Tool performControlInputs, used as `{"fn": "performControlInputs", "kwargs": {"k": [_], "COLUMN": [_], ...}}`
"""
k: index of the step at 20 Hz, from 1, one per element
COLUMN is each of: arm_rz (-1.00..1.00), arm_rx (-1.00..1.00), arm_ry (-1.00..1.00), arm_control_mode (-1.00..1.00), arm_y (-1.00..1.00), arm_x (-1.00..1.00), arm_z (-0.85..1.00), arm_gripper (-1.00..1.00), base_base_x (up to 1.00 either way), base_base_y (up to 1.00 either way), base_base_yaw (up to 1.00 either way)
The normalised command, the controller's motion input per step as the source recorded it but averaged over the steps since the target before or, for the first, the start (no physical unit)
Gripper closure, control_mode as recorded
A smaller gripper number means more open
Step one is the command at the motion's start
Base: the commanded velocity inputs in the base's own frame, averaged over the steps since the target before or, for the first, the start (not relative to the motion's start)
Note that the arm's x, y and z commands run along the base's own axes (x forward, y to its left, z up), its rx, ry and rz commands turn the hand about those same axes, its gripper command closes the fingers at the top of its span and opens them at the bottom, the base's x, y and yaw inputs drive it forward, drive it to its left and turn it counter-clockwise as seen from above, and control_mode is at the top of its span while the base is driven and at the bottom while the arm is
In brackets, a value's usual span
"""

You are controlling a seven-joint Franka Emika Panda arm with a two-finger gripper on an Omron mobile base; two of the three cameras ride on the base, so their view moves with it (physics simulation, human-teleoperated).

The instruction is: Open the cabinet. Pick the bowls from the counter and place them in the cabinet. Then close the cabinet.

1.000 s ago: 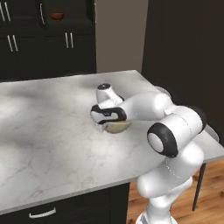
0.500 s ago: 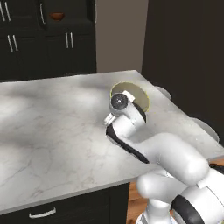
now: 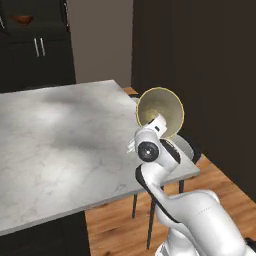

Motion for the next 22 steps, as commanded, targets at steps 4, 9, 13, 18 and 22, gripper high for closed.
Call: {"fn": "performControlInputs", "kwargs": {"k": [4,9,13,18,22], "arm_rz": [0.00,0.00,0.00,0.00,0.00], "arm_rx": [0.00,0.00,0.00,0.00,0.00], "arm_ry": [0.00,0.00,0.00,0.00,0.00], "arm_control_mode": [1.00,1.00,1.00,1.00,1.00], "arm_y": [0.00,0.00,0.00,0.00,0.00], "arm_x": [0.00,0.00,0.00,0.00,0.00], "arm_z": [0.00,0.00,0.00,0.00,0.00], "arm_gripper": [1.00,1.00,1.00,1.00,1.00], "base_base_x": [0.08,0.32,0.56,1.00,1.00], "base_base_y": [-1.00,-1.00,-1.00,-0.69,-0.01], "base_base_yaw": [-0.29,-0.29,-0.25,-0.04,0.02]}}
